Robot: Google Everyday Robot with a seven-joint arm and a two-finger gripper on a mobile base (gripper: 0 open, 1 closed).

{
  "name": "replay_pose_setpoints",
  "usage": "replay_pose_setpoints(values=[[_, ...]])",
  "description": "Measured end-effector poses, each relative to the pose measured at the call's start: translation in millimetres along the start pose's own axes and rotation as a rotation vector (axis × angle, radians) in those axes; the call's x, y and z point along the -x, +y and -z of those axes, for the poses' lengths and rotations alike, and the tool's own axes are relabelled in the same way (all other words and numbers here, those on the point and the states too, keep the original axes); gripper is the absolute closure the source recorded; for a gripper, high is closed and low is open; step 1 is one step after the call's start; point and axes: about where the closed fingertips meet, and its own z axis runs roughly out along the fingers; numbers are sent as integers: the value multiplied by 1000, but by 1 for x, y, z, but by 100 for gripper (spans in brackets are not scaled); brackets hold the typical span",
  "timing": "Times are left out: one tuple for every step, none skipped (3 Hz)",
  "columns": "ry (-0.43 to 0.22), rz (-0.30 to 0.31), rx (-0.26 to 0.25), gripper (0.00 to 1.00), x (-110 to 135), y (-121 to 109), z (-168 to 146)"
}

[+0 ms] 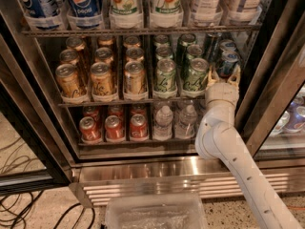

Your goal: Pick redbull can from middle shelf of fridge

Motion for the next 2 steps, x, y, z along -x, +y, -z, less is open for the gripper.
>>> replay_pose_setpoints(values=[[-2,2,2,89,2,2,-1],[-30,-9,17,100,6,-4,-1]])
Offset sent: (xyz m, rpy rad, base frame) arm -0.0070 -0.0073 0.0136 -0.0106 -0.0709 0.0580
